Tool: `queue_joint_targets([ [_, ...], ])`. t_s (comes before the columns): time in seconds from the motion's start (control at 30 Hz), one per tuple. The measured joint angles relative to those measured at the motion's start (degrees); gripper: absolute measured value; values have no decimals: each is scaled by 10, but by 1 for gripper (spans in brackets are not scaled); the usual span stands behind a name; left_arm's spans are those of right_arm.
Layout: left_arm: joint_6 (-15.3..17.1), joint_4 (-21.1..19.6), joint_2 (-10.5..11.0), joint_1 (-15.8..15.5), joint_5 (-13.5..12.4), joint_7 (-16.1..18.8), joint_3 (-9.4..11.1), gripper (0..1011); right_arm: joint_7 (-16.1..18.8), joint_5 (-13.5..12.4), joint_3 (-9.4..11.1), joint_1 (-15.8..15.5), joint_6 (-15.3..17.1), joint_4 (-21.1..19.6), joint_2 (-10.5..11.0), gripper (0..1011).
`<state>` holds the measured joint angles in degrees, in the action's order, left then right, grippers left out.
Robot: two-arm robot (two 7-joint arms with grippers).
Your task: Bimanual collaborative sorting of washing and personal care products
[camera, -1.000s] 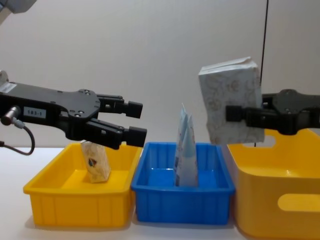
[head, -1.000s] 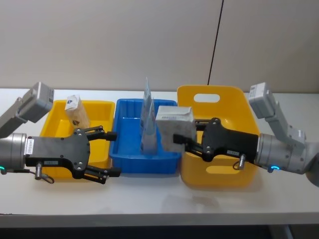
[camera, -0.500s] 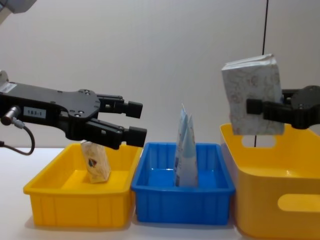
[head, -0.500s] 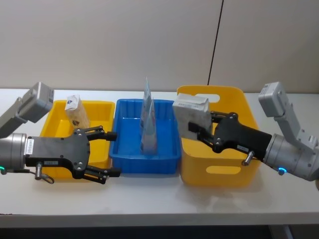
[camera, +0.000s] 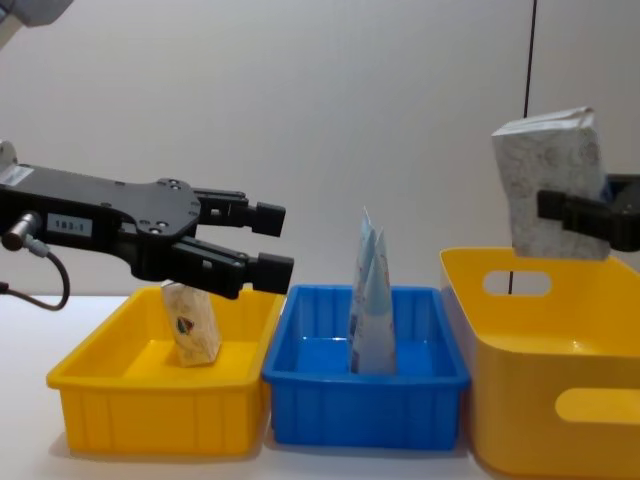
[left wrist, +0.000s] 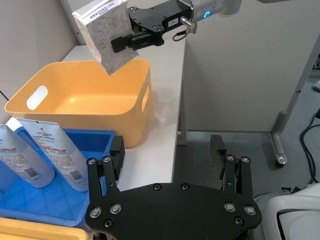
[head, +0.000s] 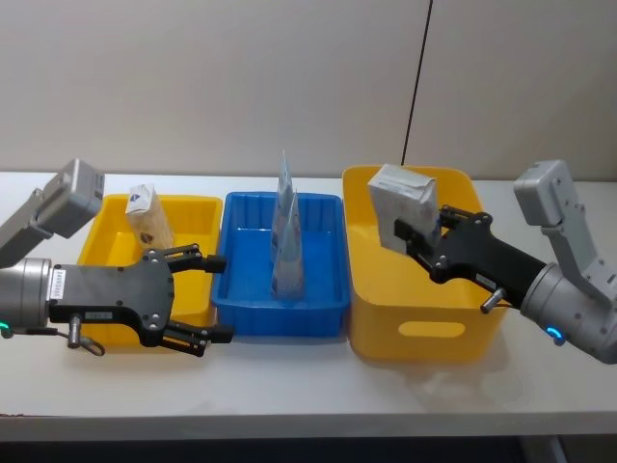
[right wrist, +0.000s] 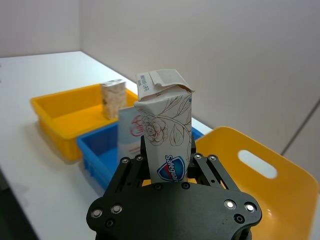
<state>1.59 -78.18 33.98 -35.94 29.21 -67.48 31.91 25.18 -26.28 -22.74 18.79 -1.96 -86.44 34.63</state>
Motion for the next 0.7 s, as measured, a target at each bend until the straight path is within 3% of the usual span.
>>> queue_joint_targets([
  [0.7, 0, 0, 0, 0, 0, 0, 0, 1001, -183, 66, 42, -59, 38, -35, -26, 337],
])
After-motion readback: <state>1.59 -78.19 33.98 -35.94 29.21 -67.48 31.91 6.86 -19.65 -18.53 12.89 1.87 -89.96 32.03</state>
